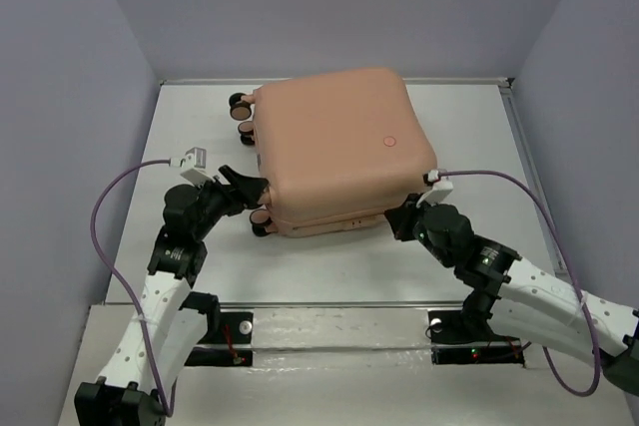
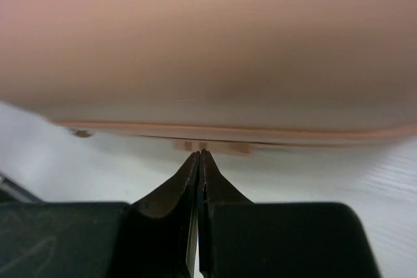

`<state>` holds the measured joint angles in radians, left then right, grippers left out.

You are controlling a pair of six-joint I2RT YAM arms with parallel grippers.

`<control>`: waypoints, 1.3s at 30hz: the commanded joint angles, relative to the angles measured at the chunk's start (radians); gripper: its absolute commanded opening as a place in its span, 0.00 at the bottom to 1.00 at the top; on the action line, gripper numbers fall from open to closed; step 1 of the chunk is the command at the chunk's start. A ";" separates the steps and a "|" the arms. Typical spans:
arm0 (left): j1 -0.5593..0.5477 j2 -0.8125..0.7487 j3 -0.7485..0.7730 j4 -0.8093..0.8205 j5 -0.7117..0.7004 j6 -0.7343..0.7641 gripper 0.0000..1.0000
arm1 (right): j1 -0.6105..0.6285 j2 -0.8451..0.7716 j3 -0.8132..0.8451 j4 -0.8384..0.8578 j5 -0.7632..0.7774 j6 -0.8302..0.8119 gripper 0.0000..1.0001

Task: Pack the luggage

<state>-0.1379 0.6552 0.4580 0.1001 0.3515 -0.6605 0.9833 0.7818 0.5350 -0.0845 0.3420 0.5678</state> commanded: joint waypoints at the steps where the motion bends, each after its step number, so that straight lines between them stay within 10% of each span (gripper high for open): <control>1: -0.089 -0.057 -0.012 0.102 0.007 0.044 0.06 | -0.093 -0.035 -0.009 -0.322 0.138 0.124 0.07; 7: -0.264 -0.115 -0.076 0.147 -0.052 0.042 0.06 | -0.248 0.065 0.060 -0.347 0.215 0.077 0.07; 21: -0.727 0.053 -0.064 0.303 -0.292 0.142 0.06 | -0.538 0.489 0.333 0.107 -0.179 -0.249 0.07; 30: -0.798 0.234 0.045 0.385 -0.307 0.156 0.06 | -0.624 0.573 0.468 0.108 -0.331 -0.307 0.07; 35: -0.799 0.334 0.132 0.383 -0.318 0.137 0.06 | -0.637 0.365 0.314 0.055 -0.308 -0.257 0.61; 39: -0.799 0.394 0.194 0.415 -0.295 0.119 0.06 | -0.637 0.184 0.135 0.089 -0.464 -0.183 0.57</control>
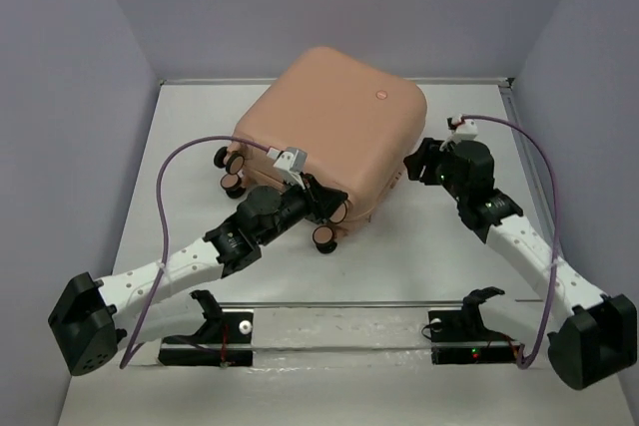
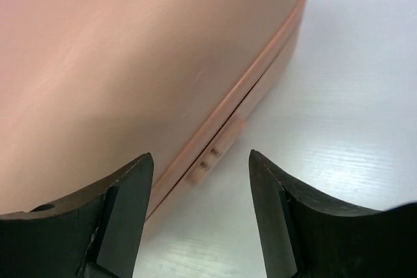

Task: Pack the luggage

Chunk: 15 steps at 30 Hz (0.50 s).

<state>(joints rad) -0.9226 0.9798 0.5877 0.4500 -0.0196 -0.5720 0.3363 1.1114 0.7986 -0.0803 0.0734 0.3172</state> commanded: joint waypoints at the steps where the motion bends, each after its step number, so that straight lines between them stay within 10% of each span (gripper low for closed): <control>1: -0.015 0.083 0.073 0.075 0.087 0.024 0.06 | 0.010 -0.175 -0.168 0.121 -0.257 0.080 0.47; 7: -0.015 0.168 0.144 0.127 0.127 -0.008 0.06 | 0.041 -0.460 -0.450 0.264 -0.391 0.099 0.07; 15: -0.016 0.158 0.153 0.134 0.084 -0.040 0.06 | 0.050 -0.250 -0.624 0.696 -0.501 0.122 0.53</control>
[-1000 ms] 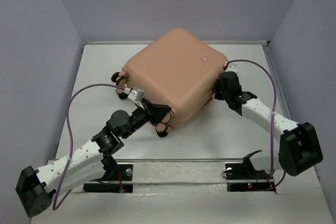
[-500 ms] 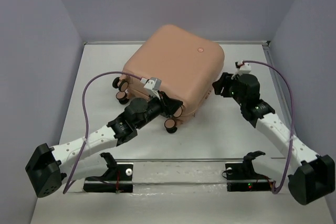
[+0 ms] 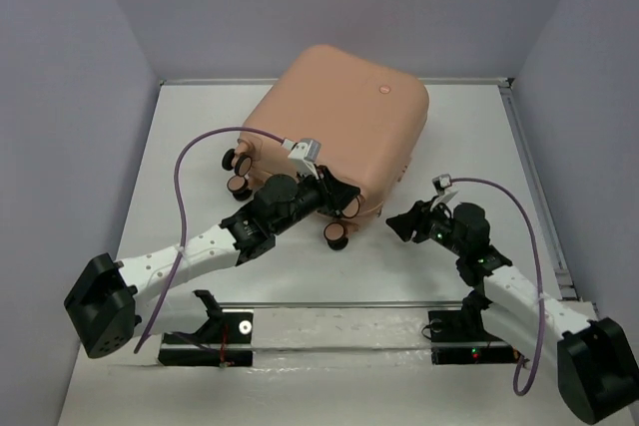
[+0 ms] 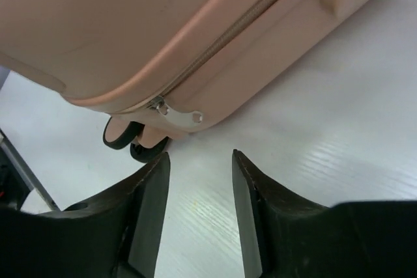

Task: Pack the luggage

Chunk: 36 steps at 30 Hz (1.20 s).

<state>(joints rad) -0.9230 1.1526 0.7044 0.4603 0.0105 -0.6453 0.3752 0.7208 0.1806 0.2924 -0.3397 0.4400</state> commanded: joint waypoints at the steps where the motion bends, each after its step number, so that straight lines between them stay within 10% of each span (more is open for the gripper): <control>1: -0.014 -0.016 0.035 0.124 0.054 0.032 0.06 | 0.011 0.170 -0.010 0.361 -0.090 -0.003 0.56; 14: -0.014 -0.022 0.015 0.110 0.063 0.032 0.06 | 0.054 0.396 0.069 0.450 -0.081 -0.158 0.60; 23: -0.014 0.005 0.000 0.153 0.098 -0.013 0.06 | 0.088 0.515 0.103 0.536 -0.065 -0.162 0.35; 26: -0.014 0.019 0.001 0.181 0.115 -0.031 0.06 | 0.154 0.519 0.094 0.593 0.003 -0.149 0.07; 36: -0.014 0.111 0.159 0.244 0.129 -0.068 0.06 | 0.651 0.443 0.008 0.502 0.623 0.041 0.07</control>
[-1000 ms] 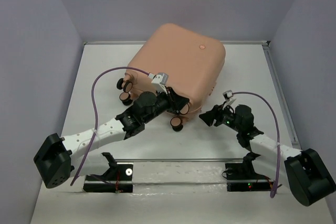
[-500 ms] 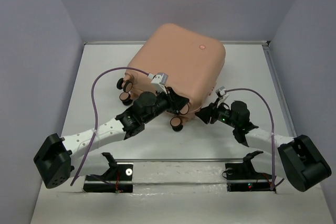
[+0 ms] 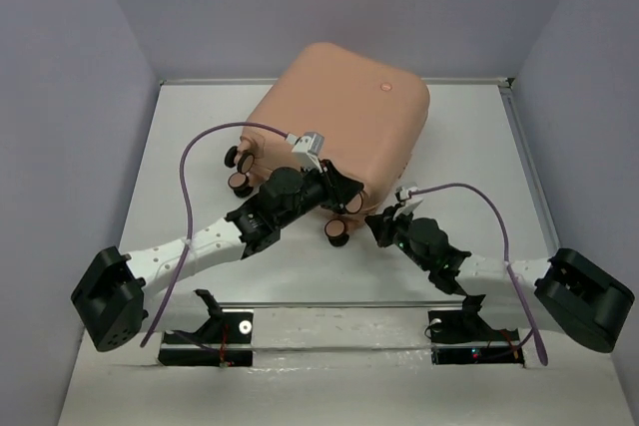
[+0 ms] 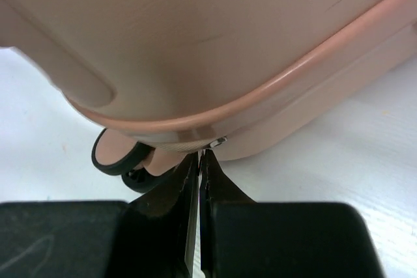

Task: Pack the luggage

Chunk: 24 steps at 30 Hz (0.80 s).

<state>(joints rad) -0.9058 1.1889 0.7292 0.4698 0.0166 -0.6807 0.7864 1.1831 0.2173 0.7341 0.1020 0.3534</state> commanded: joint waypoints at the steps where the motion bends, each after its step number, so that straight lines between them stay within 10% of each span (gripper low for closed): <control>1: -0.031 0.086 0.148 0.239 0.125 -0.042 0.06 | 0.281 -0.010 -0.027 0.060 0.233 0.148 0.07; 8: -0.031 0.149 0.138 0.389 0.120 -0.223 0.06 | 0.513 0.237 0.210 0.146 0.528 0.115 0.07; 19: -0.073 0.187 0.225 0.437 0.135 -0.329 0.07 | 0.522 0.670 0.298 0.972 0.478 0.050 0.07; 24: -0.055 0.161 0.318 0.143 0.140 -0.153 0.90 | 0.522 0.613 0.110 0.972 0.551 0.174 0.07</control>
<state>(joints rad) -0.9192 1.3540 0.8726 0.5098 0.0525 -0.8970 1.2114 1.7981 0.4213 1.3659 0.8776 0.4477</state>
